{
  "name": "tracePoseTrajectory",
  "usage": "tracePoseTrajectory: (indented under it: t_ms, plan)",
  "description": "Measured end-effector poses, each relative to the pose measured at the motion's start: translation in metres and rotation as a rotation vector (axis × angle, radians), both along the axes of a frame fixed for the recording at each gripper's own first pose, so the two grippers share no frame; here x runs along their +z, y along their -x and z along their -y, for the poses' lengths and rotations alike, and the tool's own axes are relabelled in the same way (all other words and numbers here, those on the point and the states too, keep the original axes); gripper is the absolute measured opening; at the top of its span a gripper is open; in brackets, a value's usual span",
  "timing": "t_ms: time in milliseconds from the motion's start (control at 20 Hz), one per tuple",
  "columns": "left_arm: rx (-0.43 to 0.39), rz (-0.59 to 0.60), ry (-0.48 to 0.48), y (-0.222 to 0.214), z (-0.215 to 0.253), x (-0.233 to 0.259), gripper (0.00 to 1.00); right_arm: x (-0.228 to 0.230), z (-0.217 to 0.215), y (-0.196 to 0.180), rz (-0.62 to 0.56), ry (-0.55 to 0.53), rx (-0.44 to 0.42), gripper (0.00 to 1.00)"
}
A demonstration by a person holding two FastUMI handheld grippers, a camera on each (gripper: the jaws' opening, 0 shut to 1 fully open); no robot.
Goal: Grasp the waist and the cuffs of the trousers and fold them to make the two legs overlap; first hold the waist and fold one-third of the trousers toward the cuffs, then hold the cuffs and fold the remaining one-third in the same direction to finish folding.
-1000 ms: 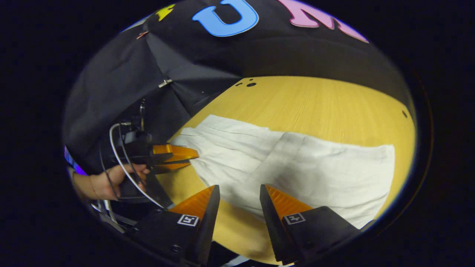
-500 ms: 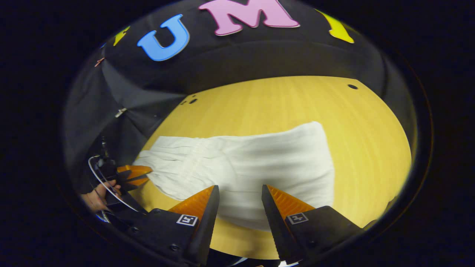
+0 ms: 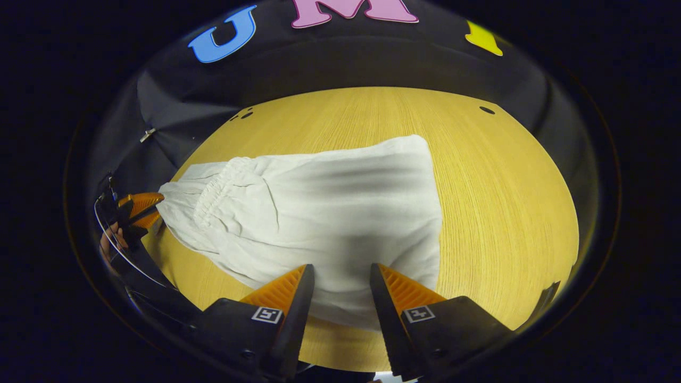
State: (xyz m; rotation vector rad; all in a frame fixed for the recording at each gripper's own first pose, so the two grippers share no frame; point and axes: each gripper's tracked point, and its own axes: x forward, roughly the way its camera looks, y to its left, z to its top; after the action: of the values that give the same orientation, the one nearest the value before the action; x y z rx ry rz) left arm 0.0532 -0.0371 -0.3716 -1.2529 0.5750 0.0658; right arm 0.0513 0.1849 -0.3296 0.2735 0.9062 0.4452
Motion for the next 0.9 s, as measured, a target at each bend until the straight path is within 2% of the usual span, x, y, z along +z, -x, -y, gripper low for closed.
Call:
tracePoseTrajectory:
  t_ms: [100, 200, 250, 300, 400, 450, 550, 600, 650, 700, 900]
  plan:
    - [-0.032, 0.055, -0.038, -0.005, 0.010, 0.023, 0.11, 0.002, 0.000, -0.001, -0.010, -0.027, -0.017, 0.71]
    - [-0.072, 0.122, -0.047, -0.009, 0.026, 0.051, 0.11, 0.003, 0.000, -0.001, -0.017, -0.052, -0.017, 0.71]
    - [-0.093, 0.150, -0.045, -0.010, 0.036, 0.065, 0.11, 0.003, 0.000, -0.001, -0.020, -0.064, -0.016, 0.67]
    - [-0.116, 0.174, -0.047, -0.014, 0.047, 0.073, 0.11, 0.004, 0.001, -0.001, -0.025, -0.075, -0.016, 0.72]
    - [-0.162, 0.216, -0.055, -0.018, 0.070, 0.092, 0.11, 0.007, 0.002, -0.002, -0.034, -0.109, -0.028, 0.65]
    - [-0.187, 0.234, -0.064, -0.018, 0.082, 0.101, 0.11, 0.011, 0.001, -0.002, -0.029, -0.137, -0.038, 0.67]
    - [-0.241, 0.261, -0.097, -0.018, 0.106, 0.113, 0.11, 0.019, 0.001, -0.002, -0.016, -0.186, -0.038, 0.77]
    - [-0.272, 0.277, -0.120, -0.018, 0.121, 0.120, 0.11, 0.023, 0.003, -0.001, -0.006, -0.199, -0.035, 0.78]
    - [-0.305, 0.290, -0.145, -0.017, 0.133, 0.125, 0.11, 0.025, 0.009, 0.000, 0.001, -0.207, -0.036, 0.86]
    - [-0.337, 0.300, -0.176, -0.017, 0.147, 0.130, 0.11, 0.028, 0.017, 0.001, 0.007, -0.213, -0.042, 0.79]
    - [-0.469, 0.349, -0.352, -0.012, 0.195, 0.141, 0.11, 0.031, 0.062, -0.001, 0.011, -0.239, -0.111, 0.80]
